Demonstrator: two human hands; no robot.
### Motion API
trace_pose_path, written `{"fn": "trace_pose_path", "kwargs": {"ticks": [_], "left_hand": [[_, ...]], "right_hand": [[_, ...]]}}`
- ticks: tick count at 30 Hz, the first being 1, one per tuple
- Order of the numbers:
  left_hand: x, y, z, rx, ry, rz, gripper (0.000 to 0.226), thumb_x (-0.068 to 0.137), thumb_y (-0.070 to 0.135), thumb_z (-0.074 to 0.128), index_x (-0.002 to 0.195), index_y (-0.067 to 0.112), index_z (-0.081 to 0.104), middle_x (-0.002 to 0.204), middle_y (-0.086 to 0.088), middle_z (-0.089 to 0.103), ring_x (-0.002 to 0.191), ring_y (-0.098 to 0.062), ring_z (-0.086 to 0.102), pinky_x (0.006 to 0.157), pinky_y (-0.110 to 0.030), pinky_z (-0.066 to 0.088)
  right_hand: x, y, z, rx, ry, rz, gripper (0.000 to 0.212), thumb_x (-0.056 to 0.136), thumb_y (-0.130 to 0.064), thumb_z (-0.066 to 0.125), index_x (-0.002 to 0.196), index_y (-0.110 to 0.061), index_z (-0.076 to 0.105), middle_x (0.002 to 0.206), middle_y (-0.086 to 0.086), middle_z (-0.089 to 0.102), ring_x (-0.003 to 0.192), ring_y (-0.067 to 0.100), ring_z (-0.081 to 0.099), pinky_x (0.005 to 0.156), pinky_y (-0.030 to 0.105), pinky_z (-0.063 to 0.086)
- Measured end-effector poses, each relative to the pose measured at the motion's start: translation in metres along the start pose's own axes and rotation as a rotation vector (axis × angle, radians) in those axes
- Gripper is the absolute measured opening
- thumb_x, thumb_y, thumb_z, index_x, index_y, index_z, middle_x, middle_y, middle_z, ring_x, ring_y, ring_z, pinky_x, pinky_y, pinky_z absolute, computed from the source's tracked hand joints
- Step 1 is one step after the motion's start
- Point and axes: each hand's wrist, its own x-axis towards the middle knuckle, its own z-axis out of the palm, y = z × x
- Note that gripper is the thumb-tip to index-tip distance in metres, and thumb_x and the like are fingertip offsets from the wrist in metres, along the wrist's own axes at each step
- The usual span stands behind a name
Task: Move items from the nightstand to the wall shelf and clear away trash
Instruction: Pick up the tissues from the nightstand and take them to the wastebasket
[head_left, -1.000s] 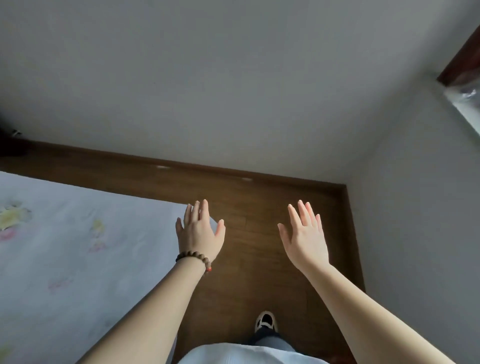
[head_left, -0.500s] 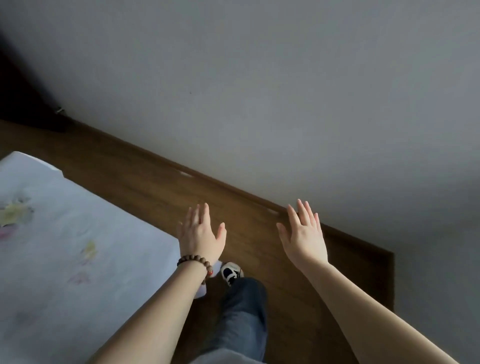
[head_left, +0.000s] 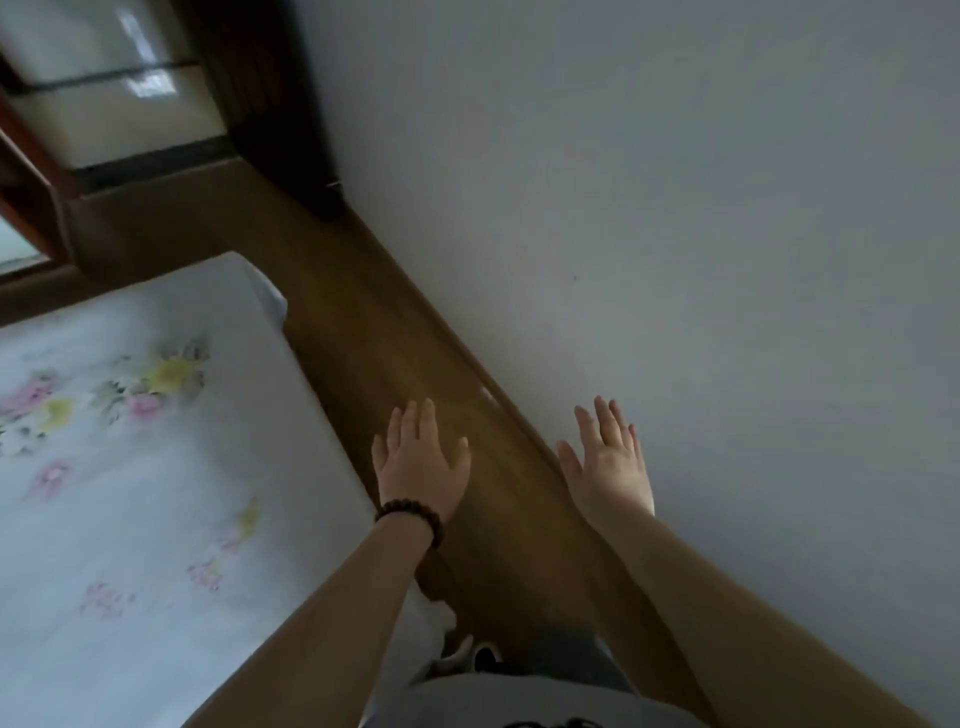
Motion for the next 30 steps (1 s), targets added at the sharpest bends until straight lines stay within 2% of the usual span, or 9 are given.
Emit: {"fn": "trace_pose_path", "kwargs": {"ticks": [9, 17, 24, 30], "left_hand": [[0.125, -0.045, -0.019, 0.023, 0.121, -0.287, 0.067, 0.094, 0.054, 0.029, 0.149, 0.02, 0.012, 0.156, -0.005, 0.017, 0.144, -0.024, 0.01, 0.115, -0.046, 0.008], [0.302, -0.063, -0.051, 0.009, 0.18, -0.472, 0.068, 0.094, 0.054, 0.03, 0.149, 0.019, 0.012, 0.157, -0.004, 0.017, 0.144, -0.023, 0.008, 0.116, -0.048, 0.011], [0.433, -0.084, -0.094, 0.027, 0.239, -0.569, 0.067, 0.093, 0.053, 0.031, 0.148, 0.018, 0.016, 0.156, -0.005, 0.02, 0.144, -0.025, 0.011, 0.116, -0.048, 0.012], [0.532, -0.135, -0.115, -0.011, 0.251, -0.635, 0.067, 0.093, 0.052, 0.034, 0.148, 0.017, 0.017, 0.156, -0.005, 0.02, 0.144, -0.024, 0.01, 0.115, -0.049, 0.011]], "right_hand": [[0.179, -0.08, 0.034, 0.049, -0.078, -0.275, 0.06, 0.098, -0.048, 0.023, 0.149, -0.017, 0.02, 0.158, 0.007, 0.011, 0.146, 0.02, -0.002, 0.117, 0.036, -0.002], [0.392, -0.155, 0.036, -0.037, -0.113, -0.499, 0.06, 0.098, -0.049, 0.022, 0.148, -0.016, 0.022, 0.158, 0.009, 0.014, 0.146, 0.023, 0.002, 0.119, 0.042, 0.007], [0.539, -0.238, 0.031, -0.048, -0.112, -0.629, 0.064, 0.095, -0.053, 0.017, 0.147, -0.016, 0.026, 0.157, 0.009, 0.017, 0.146, 0.025, 0.006, 0.118, 0.044, 0.01], [0.635, -0.313, 0.06, -0.023, -0.138, -0.689, 0.058, 0.097, -0.049, 0.026, 0.146, -0.018, 0.027, 0.157, 0.009, 0.019, 0.145, 0.024, 0.007, 0.117, 0.041, 0.008]]}}
